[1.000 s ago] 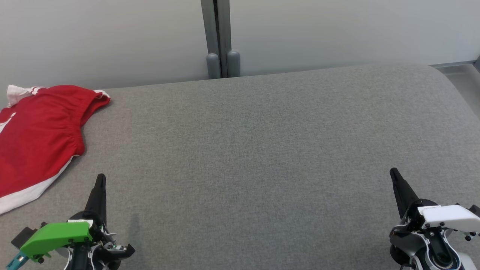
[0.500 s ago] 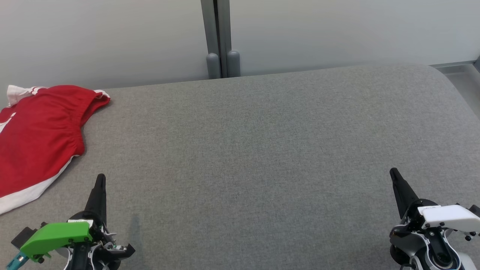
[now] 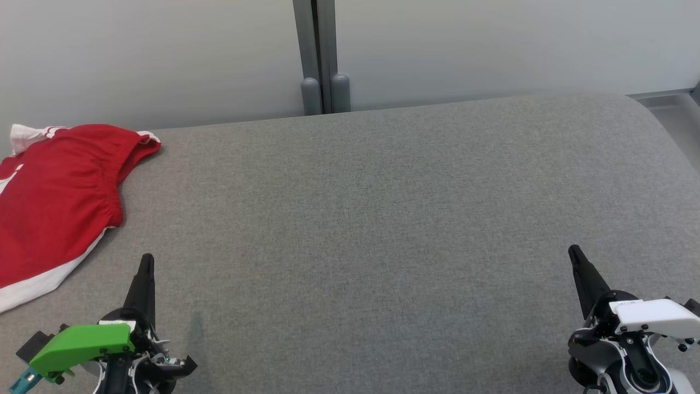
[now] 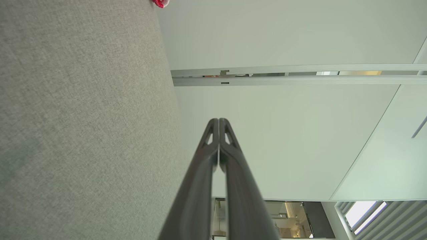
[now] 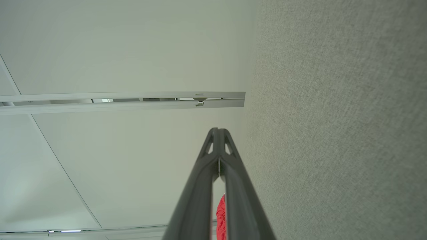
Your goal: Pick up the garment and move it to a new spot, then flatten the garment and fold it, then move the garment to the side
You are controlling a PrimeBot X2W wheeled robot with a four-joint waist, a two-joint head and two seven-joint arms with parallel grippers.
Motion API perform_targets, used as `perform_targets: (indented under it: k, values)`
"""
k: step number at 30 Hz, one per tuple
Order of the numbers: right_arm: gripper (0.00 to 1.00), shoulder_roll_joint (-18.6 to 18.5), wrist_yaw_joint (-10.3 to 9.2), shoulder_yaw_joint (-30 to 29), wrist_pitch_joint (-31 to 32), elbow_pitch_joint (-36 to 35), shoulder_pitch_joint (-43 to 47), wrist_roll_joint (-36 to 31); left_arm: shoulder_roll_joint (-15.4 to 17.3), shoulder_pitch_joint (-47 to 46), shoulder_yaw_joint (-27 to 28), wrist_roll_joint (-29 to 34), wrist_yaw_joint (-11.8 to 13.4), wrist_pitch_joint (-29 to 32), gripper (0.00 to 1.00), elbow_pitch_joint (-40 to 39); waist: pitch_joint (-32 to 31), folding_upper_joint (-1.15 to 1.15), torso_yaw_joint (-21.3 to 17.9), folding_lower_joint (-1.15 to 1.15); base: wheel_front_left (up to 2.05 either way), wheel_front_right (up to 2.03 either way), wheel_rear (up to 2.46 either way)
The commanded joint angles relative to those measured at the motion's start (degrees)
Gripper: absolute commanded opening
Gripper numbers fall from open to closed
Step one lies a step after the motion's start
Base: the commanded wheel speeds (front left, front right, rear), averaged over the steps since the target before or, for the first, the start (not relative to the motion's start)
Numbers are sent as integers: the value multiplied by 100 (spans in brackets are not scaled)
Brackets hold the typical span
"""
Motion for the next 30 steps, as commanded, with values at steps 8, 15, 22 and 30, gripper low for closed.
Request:
perform_targets:
  k: [8,15,22,30]
  values:
    - [0,-31,-1,-7,12,-19,-42,16,34,-61,5,-13,-26,9,0,-8,0,0,0,0,0,0,0]
    - [0,-31,-1,-7,12,-19,-42,16,34,-61,5,-13,-26,9,0,-8,0,0,0,0,0,0,0]
    - [0,-31,-1,-7,12,-19,-42,16,34,-61,5,-13,-26,9,0,-8,0,0,0,0,0,0,0]
    - [0,-31,-1,-7,12,-19,-42,16,34,-61,5,-13,-26,9,0,-8,0,0,0,0,0,0,0]
